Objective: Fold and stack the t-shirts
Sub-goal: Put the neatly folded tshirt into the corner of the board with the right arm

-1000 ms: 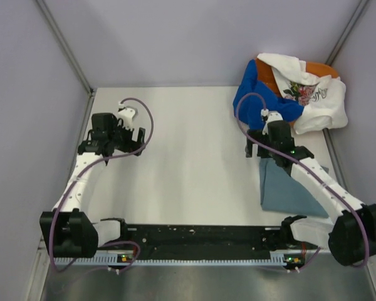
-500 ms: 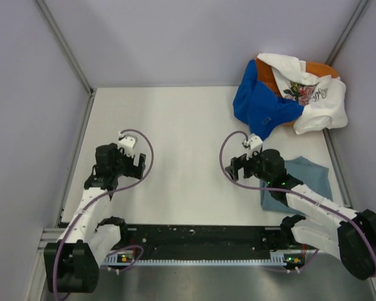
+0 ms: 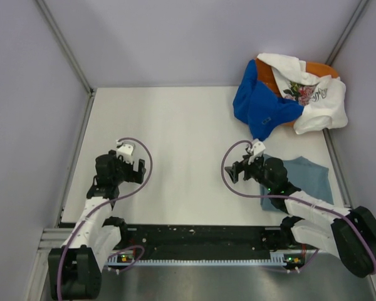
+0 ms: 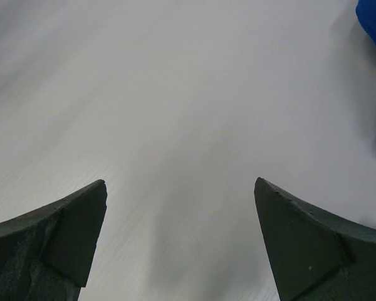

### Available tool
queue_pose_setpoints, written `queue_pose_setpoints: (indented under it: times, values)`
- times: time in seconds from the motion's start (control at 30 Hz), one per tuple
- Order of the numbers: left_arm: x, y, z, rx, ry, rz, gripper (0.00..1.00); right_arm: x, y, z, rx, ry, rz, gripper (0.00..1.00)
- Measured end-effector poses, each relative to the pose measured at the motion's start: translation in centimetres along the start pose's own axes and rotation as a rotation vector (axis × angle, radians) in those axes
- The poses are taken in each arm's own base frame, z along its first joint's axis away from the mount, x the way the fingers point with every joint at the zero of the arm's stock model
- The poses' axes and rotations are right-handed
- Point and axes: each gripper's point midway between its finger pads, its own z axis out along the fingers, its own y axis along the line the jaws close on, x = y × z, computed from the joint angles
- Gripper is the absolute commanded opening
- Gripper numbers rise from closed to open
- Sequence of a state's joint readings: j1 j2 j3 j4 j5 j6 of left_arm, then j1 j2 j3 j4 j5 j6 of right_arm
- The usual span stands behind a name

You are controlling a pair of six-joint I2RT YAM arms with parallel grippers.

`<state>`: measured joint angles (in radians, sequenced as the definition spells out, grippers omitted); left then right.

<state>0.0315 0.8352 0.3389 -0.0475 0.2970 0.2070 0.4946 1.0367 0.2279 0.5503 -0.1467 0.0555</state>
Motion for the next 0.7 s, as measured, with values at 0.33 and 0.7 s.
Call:
queue_pose_setpoints:
  times: [0.33, 0.7]
  values:
    - [-0.53, 0.65, 0.12, -0.034, -0.033, 0.011, 0.99, 0.72, 0.07, 0.31, -0.009, -0.004, 0.000, 0.99]
    - [0.00, 0.59, 0.39, -0.029, -0.016, 0.007, 0.99, 0.67, -0.46, 0.60, 0.020, -0.016, 0.006, 0.99]
